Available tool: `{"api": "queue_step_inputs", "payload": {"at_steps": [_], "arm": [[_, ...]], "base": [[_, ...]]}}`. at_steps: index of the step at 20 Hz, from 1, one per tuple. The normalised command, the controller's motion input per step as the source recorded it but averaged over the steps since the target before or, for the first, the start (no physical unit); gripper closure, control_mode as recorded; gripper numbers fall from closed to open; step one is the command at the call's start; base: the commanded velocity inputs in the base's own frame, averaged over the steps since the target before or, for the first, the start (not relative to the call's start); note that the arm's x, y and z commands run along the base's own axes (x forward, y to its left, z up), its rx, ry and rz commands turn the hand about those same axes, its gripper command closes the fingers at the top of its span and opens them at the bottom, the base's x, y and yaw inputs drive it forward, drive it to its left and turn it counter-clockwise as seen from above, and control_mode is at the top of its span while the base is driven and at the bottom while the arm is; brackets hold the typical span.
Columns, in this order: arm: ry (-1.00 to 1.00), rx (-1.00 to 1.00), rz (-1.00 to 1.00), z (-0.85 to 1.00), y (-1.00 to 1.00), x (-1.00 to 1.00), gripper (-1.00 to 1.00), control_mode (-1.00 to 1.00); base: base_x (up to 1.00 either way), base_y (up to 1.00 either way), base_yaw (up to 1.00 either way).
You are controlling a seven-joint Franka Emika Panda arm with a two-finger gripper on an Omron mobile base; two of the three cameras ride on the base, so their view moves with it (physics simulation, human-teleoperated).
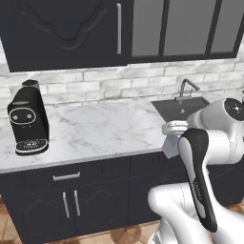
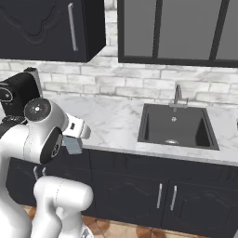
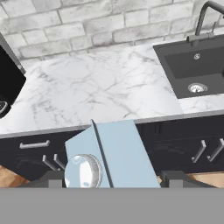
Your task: Gather the eggs and milk located in the vicinity of the sink area and place them right next to the bowl.
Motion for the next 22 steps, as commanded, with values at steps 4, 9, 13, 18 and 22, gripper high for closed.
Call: {"api": "queue_step_inputs", "payload": {"at_steps": [4,9,13,18,22], "arm": [[0.00,0.00,0.00,0.00,0.00,0.00,1.00,1.00],[0.00,0.00,0.00,0.00,0.00,0.00,1.00,1.00],[0.00,0.00,0.00,0.00,0.00,0.00,1.00,1.00],[0.00,0.00,0.00,0.00,0.00,0.00,1.00,1.00],[0.00,0.00,0.00,0.00,0.00,0.00,1.00,1.00]], "base": [[-0.04,-0.73,-0.02],[0.00,-0.88,-0.02],[0.00,-0.83,-0.02],[0.00,-0.73,-0.05],[0.03,-0.49,-0.05]]}}
